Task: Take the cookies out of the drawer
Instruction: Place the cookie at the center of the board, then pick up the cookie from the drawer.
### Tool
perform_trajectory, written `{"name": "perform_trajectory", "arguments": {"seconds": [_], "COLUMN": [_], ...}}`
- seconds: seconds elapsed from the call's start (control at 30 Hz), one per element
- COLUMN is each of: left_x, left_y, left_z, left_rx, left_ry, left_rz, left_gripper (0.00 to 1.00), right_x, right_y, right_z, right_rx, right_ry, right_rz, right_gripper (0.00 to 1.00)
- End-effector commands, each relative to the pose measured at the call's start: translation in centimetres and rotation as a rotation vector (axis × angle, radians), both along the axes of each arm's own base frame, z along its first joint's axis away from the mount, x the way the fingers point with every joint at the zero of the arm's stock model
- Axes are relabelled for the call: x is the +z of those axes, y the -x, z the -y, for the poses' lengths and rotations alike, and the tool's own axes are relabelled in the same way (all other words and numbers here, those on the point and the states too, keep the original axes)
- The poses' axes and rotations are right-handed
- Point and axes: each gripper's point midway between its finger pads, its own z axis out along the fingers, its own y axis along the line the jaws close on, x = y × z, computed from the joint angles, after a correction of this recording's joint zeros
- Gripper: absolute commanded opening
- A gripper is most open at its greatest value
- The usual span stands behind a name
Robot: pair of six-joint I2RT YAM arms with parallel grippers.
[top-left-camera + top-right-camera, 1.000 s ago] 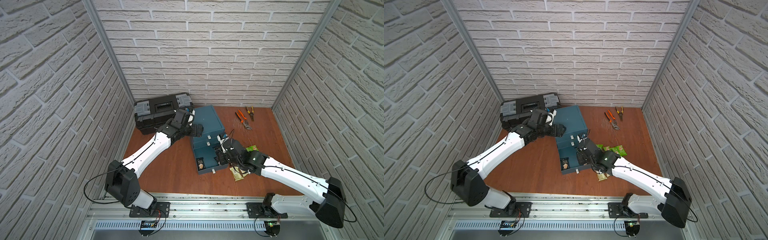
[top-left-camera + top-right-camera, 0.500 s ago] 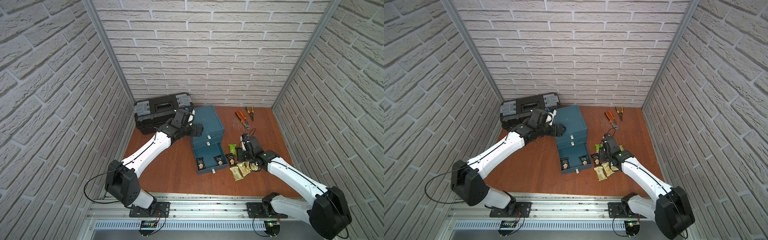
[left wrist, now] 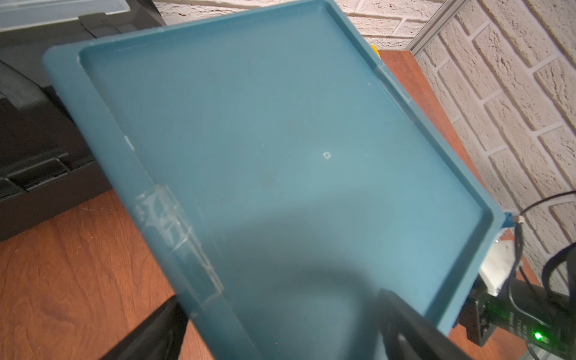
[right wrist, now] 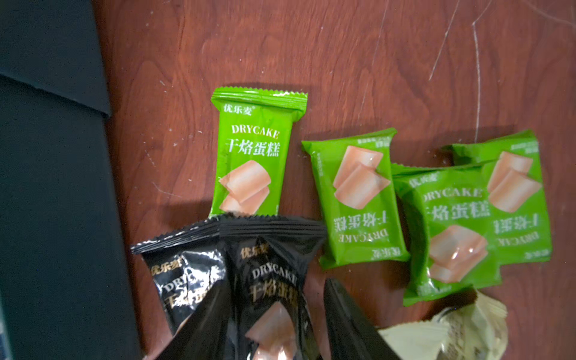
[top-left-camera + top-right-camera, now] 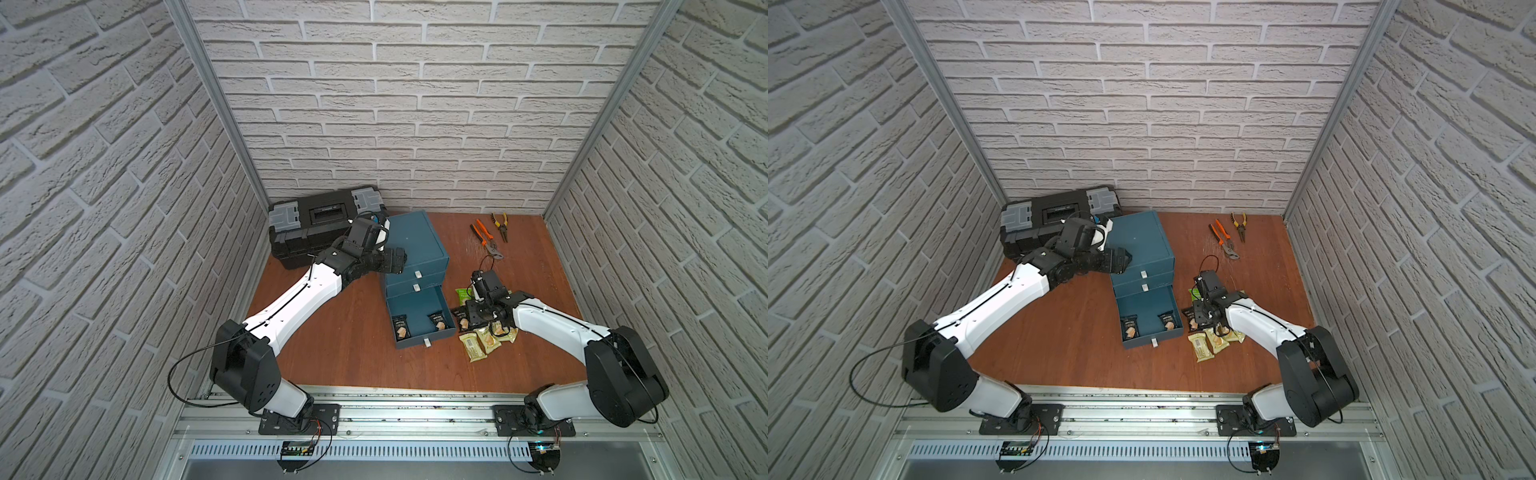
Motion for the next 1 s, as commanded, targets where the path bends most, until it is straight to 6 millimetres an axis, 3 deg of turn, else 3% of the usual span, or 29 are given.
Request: {"name": "perform_trajectory", "arguments": {"seconds": [0.0,0.27,0.43,0.57,0.7,0.97], "left_x": [-2.2,-2.5,-2.8,-2.8,-2.9,-3.4], "left_y": [0.8,0.9,0.7,0.6,0.5,0.4], "left_z": [-0.3,-0.4,-0.3,-0.1,-0.1,0.1], "left_rx": [-0.019,-0.015,-0.017,-0.017,-0.017,-0.021], "left_ry": [-0.069,-0.066,-0.067,-0.062,-0.059,-0.059], "left_rz": [-0.058,-0.057,-0.061,-0.06,-0.059,-0.07], "left_gripper": [0.99,0.98,0.98,0.99,0.99,0.98], "right_x": [3.5,9.9,13.8,15.4,15.0,10.3], "right_y": [-1.5,-0.2,1.3,2.5,3.3,3.8], "right_z": [0.1,-1.4,-4.7,-7.9,-10.5,-16.6], "right_rx": [-0.018,0.007,0.091,0.179,0.232,0.273], "right_ry": [-0.014,-0.17,-0.344,-0.432,-0.419,-0.448], "right_rz": [0.111,0.215,0.252,0.279,0.306,0.231], "right_gripper": [0.57,0.54,0.51,0.5,0.5,0.47]}}
